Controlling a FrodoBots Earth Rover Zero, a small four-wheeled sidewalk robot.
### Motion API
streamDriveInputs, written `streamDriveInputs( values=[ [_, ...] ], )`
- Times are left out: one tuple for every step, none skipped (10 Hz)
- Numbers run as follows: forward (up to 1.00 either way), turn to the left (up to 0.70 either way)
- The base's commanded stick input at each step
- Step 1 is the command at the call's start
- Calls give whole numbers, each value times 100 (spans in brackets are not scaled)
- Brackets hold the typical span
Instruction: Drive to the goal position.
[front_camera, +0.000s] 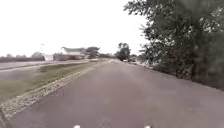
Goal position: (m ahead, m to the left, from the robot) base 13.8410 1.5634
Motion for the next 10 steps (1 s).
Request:
streamDriveInputs(
  values=[
    [70,0],
    [70,0],
    [70,0],
    [70,0],
    [70,0],
    [70,0],
    [70,0],
    [70,0],
    [70,-5],
    [70,-35]
  ],
)
